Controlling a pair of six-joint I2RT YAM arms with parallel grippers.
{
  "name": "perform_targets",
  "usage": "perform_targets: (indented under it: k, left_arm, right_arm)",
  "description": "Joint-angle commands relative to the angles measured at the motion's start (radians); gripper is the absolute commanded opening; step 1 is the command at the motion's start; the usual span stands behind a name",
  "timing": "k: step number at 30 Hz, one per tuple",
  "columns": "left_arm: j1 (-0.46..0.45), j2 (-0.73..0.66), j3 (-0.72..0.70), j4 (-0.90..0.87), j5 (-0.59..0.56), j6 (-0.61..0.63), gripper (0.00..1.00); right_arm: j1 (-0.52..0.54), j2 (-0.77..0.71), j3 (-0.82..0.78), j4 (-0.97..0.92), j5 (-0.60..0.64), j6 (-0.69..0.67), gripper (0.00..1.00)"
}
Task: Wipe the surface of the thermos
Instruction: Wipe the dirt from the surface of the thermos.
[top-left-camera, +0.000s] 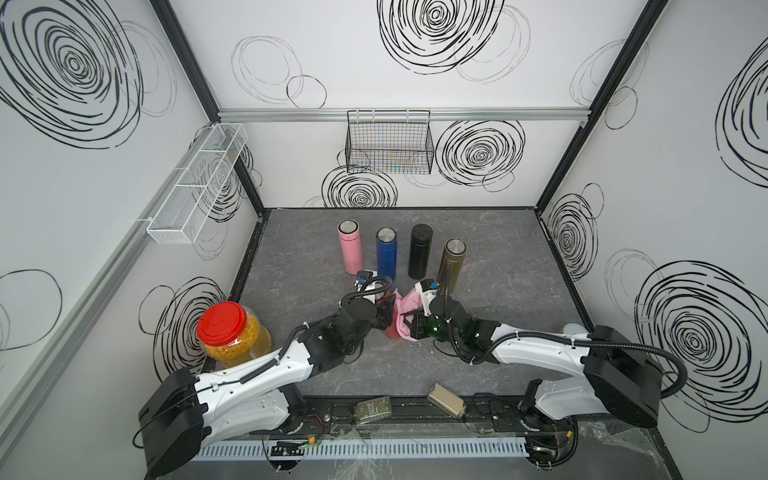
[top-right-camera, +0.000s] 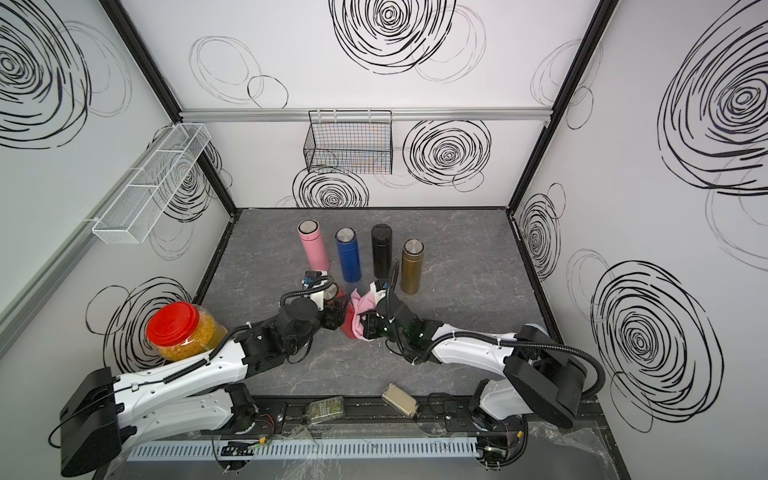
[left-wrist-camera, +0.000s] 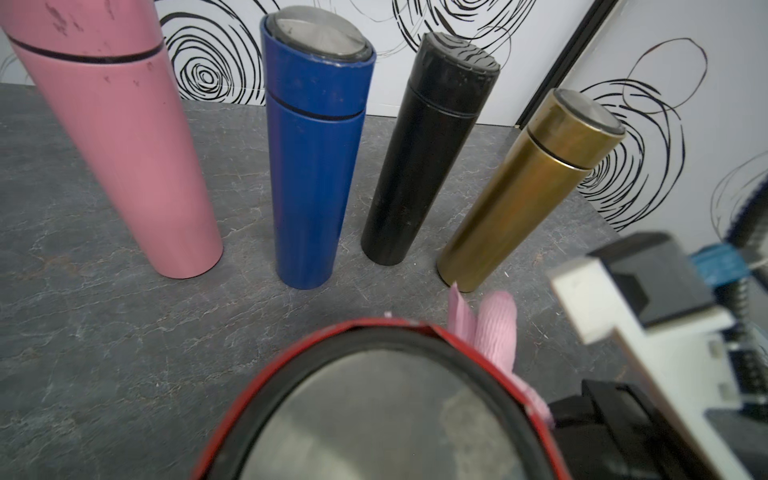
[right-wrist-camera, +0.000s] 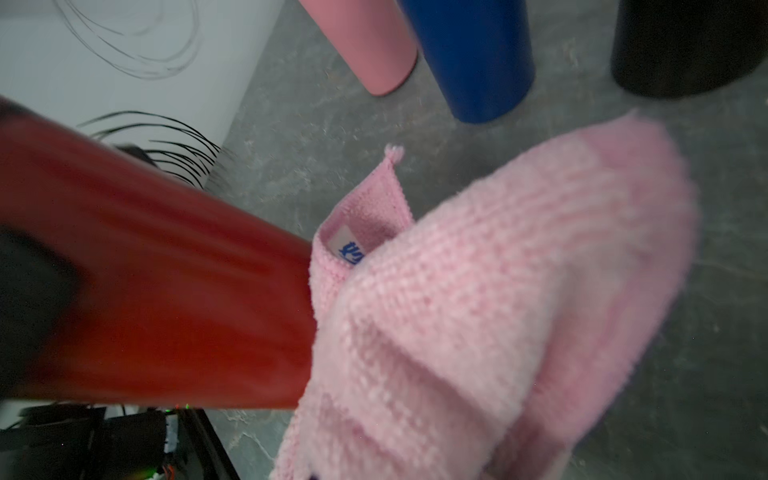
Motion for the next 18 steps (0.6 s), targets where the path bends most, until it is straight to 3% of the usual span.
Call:
perform_targets:
  k: [1, 9, 18]
  left_arm:
    - [-0.010, -0.003, 0.067, 0.013, -0.039, -0.116, 0.00]
    - [-0.057, 0.080, 0.179, -0.108, -0.127, -0.219, 0.00]
    - [-0.061, 0.099, 0.210, -0.115, -0.123, -0.244, 0.00]
  right_arm:
    - [0.046, 0.003, -0.015, -0.005, 0.012, 0.030, 0.00]
    - [0.157, -0.092, 0.083, 0.073, 0.061, -0.130, 0.00]
    - [0.073, 0.004, -0.055, 0.050, 0.079, 0.011, 0.00]
